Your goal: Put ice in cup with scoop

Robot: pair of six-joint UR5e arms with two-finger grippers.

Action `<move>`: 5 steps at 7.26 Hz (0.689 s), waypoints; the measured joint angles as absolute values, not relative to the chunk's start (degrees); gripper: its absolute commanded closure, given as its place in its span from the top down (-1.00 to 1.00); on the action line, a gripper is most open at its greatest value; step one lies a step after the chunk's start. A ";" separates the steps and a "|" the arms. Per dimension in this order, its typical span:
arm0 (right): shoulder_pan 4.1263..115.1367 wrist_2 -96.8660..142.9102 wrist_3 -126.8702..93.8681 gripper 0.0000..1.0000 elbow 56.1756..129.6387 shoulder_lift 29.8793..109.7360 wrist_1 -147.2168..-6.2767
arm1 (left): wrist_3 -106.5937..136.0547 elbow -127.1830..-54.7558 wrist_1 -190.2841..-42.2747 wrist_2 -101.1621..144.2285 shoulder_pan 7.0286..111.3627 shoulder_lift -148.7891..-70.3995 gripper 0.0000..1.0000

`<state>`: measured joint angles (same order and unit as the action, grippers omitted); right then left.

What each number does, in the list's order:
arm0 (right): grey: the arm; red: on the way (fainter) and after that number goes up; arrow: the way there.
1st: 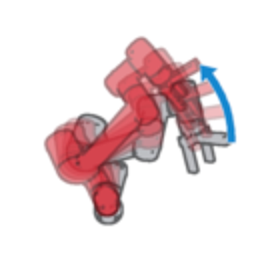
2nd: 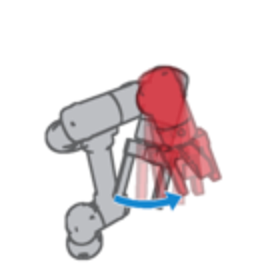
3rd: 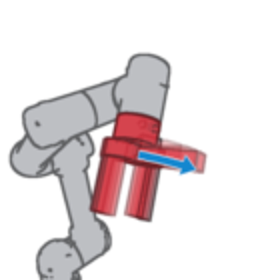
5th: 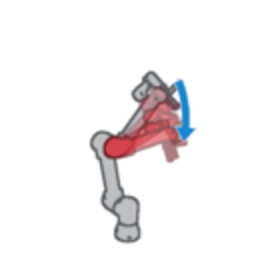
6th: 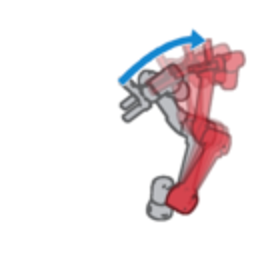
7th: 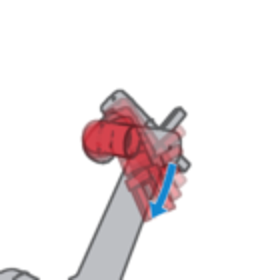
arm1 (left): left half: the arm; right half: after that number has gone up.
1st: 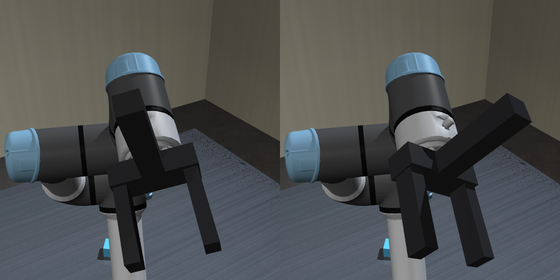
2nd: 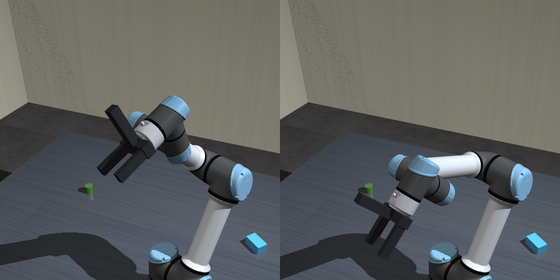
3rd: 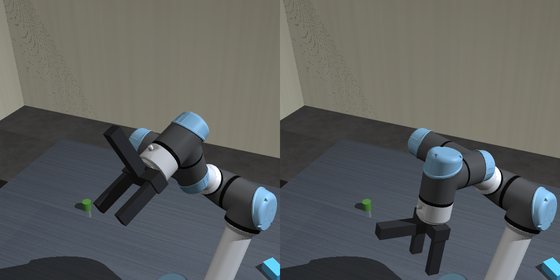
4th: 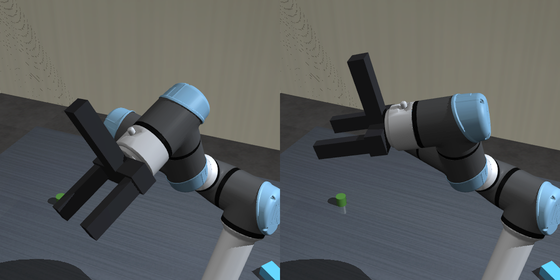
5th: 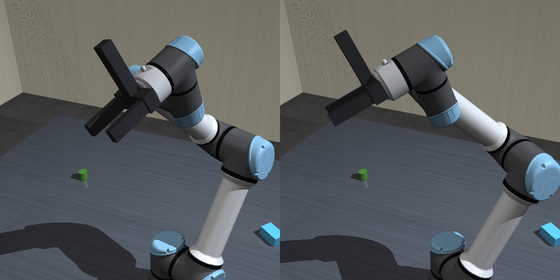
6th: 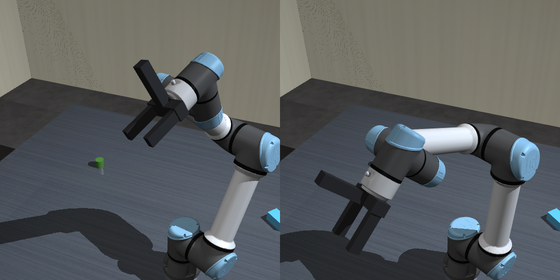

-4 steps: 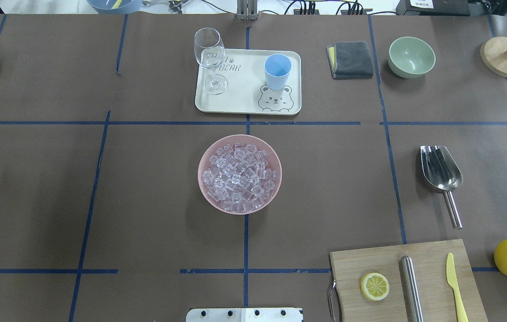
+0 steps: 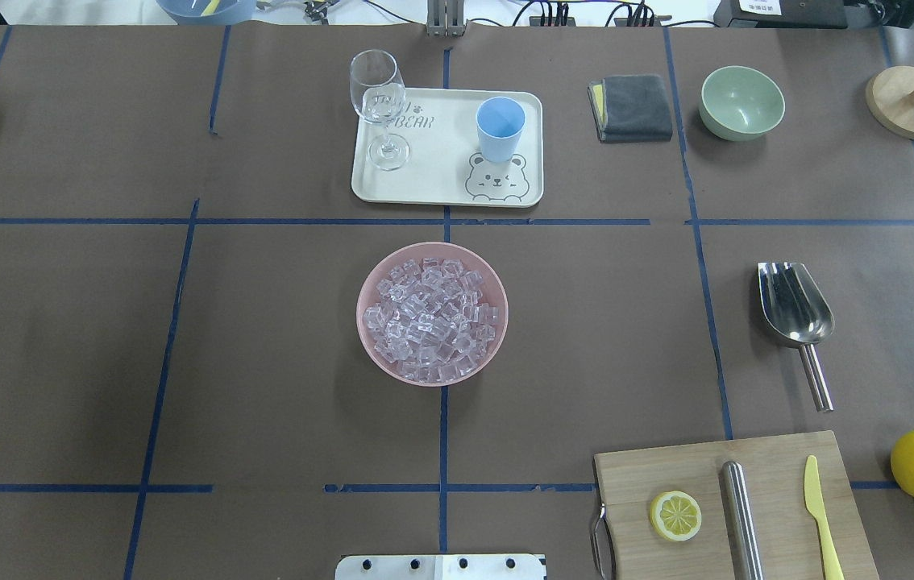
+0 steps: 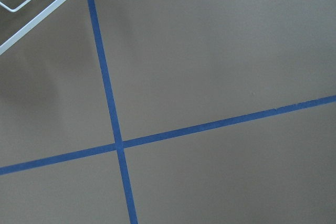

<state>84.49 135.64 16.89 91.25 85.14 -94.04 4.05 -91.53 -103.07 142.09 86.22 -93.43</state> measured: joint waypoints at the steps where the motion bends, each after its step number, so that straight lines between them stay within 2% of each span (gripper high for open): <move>1: 84.08 136.13 16.24 1.00 91.39 85.36 -92.04 | 4.25 -92.12 -104.37 142.50 85.48 -93.52 1.00; 3: 82.00 138.18 9.44 1.00 93.51 85.93 -89.19 | 4.43 -93.68 -116.53 143.29 76.64 -93.95 1.00; 5: 77.64 138.51 -2.25 1.00 100.91 89.03 -88.51 | 4.96 -92.99 -133.55 142.94 65.55 -95.91 1.00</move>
